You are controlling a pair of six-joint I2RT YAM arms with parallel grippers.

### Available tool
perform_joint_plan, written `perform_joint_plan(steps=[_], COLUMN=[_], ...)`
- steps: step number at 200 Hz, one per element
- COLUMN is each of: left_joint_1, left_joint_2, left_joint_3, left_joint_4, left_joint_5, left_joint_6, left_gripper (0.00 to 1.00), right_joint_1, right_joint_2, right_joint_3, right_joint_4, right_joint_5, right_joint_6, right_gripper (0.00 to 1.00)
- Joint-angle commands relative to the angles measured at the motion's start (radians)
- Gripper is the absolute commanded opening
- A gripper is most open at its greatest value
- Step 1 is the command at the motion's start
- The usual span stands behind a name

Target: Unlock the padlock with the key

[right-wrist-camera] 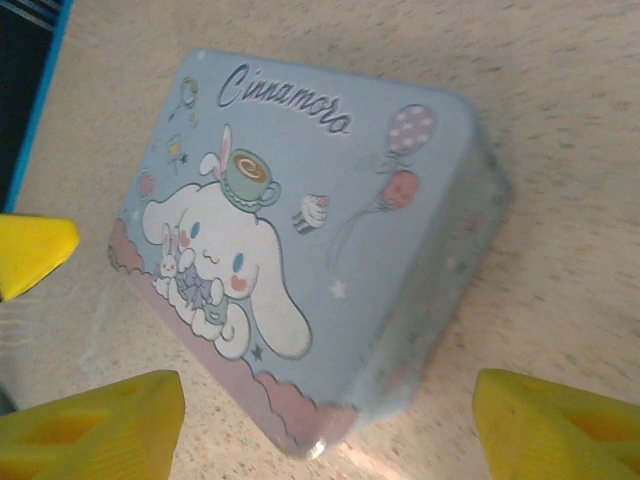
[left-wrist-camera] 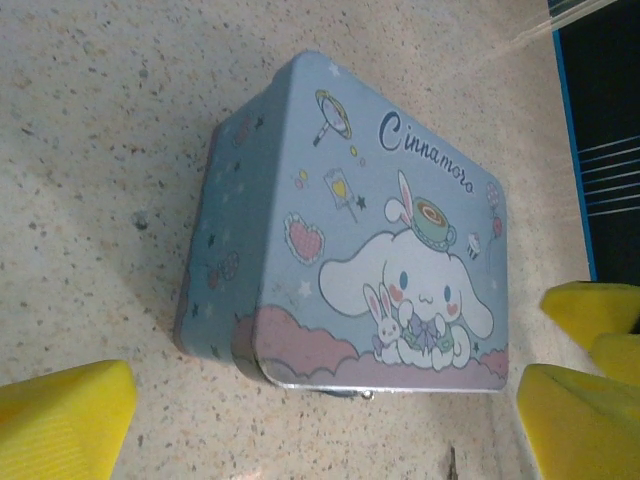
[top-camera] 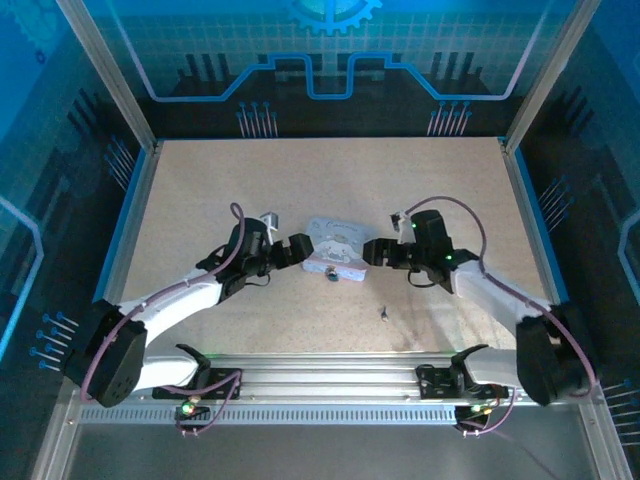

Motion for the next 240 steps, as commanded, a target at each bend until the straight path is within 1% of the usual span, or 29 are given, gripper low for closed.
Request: perform_joint_plan(steps=[1, 27, 47, 54, 82, 104, 138, 182, 214, 240], left_joint_1=[-0.03, -0.07, -0.11, -0.124, -0.165, -0.178, -0.182, -0.182, -0.181, -0.182], left_joint_2=[-0.045, -0.058, -0.056, -0.054, -0.043, -0.034, -0.032, -0.05, -0.061, -0.063], left_joint_3=[-0.032, -0.054, -0.065, -0.069, -0.089, -0.097, -0.097, -0.103, -0.105, -0.105], left_joint_4=[-0.002, 0.015, 0.029, 0.036, 0.067, 0.08, 0.083, 0.067, 0.057, 0.052], left_joint_5=[0.005, 0.0, -0.012, -0.015, -0.029, -0.036, -0.038, -0.051, -0.058, -0.06], left_joint_6=[-0.025, -0.059, -0.079, -0.083, -0.107, -0.114, -0.111, -0.107, -0.103, -0.1], left_gripper=[0.99, 0.99, 0.99, 0.99, 0.99, 0.99, 0.99, 0.99, 0.99, 0.99], right_joint_1=[0.014, 0.06, 0.115, 0.131, 0.176, 0.2, 0.233, 0.273, 0.29, 0.292], right_joint_2=[-0.076, -0.149, -0.18, -0.189, -0.219, -0.206, -0.161, -0.091, -0.056, -0.038], right_joint_3=[0.032, 0.018, -0.022, -0.043, -0.137, -0.165, -0.166, -0.145, -0.136, -0.137], right_joint_4=[-0.278, -0.434, -0.488, -0.487, -0.446, -0.45, -0.425, -0.406, -0.398, -0.378], right_joint_5=[0.131, 0.179, 0.213, 0.214, 0.199, 0.208, 0.178, 0.215, 0.236, 0.226], right_joint_6=[-0.027, -0.019, 0.008, 0.026, 0.111, 0.127, 0.134, 0.151, 0.16, 0.165], right_gripper=[0.76, 0.74, 0.7, 0.7, 0.63, 0.59, 0.52, 0.41, 0.38, 0.36])
